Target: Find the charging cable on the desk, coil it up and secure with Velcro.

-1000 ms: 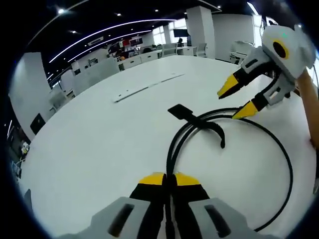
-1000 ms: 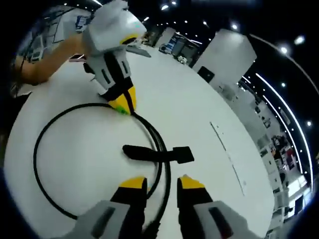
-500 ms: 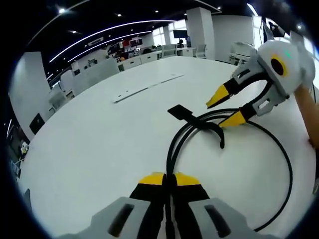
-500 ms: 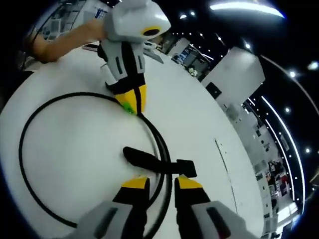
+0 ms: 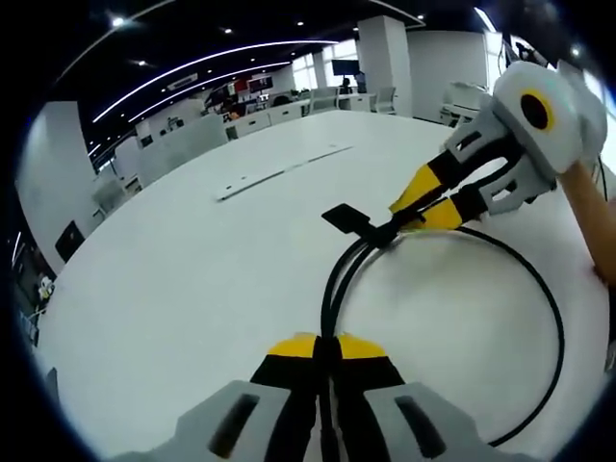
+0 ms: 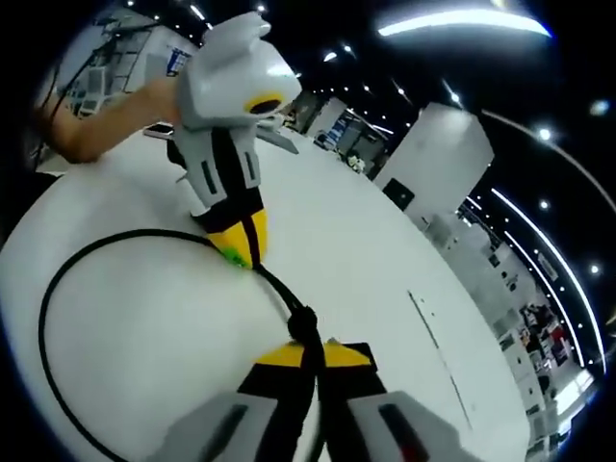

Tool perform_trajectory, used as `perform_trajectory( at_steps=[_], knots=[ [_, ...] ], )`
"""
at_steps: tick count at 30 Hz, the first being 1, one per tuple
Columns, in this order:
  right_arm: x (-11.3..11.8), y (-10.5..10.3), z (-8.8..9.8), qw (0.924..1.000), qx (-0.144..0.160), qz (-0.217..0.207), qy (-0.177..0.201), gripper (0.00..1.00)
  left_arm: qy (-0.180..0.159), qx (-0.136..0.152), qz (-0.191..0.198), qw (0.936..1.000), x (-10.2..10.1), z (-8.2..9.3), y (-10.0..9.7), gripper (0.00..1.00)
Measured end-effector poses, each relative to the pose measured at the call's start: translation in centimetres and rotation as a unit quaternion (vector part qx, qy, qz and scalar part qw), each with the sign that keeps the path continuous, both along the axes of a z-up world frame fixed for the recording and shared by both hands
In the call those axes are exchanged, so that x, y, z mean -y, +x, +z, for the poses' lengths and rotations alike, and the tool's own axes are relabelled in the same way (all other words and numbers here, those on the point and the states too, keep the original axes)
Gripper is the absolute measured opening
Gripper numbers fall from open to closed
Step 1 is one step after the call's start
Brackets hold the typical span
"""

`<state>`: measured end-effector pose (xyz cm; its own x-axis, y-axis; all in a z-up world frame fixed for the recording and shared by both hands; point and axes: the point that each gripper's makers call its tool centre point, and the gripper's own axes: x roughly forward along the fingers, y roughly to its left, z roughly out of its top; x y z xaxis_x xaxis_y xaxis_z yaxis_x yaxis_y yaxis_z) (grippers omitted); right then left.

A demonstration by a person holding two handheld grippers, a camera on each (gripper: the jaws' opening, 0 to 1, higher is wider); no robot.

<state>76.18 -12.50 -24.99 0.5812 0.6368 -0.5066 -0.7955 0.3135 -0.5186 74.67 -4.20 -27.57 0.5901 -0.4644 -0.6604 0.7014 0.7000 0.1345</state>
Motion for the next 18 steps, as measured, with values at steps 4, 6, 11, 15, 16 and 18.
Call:
perform_trajectory(
  at_steps=[4, 6, 11, 15, 16, 18],
  knots=[
    [-0.1, 0.6, 0.3, 0.9998, 0.001, -0.008, 0.02, 0.05, 0.006, 0.006, -0.01, 0.9999, 0.1, 0.0, 0.0, 0.06],
    [0.0, 1.2, 0.5, 0.9986, -0.009, -0.029, 0.043, 0.05, 0.01, 0.014, -0.017, 0.9997, 0.3, 0.0, 0.1, 0.06],
    [-0.1, 2.1, 0.5, 0.9941, -0.031, -0.04, 0.096, 0.05, 0.018, 0.019, -0.025, 0.9994, 0.3, 0.1, 0.2, 0.06],
    [0.3, 3.2, 0.0, 0.9912, -0.039, -0.056, 0.114, 0.05, 0.016, 0.019, -0.031, 0.9992, 0.4, 0.1, 0.2, 0.06],
    [0.4, 3.2, -0.6, 0.9884, -0.06, -0.062, 0.125, 0.05, 0.015, 0.02, -0.033, 0.9991, 0.4, 0.1, 0.3, 0.06],
    [1.2, 4.1, -1.1, 0.9857, -0.066, -0.091, 0.126, 0.05, 0.013, 0.021, -0.036, 0.999, 0.4, 0.1, 0.3, 0.06]
  ],
)
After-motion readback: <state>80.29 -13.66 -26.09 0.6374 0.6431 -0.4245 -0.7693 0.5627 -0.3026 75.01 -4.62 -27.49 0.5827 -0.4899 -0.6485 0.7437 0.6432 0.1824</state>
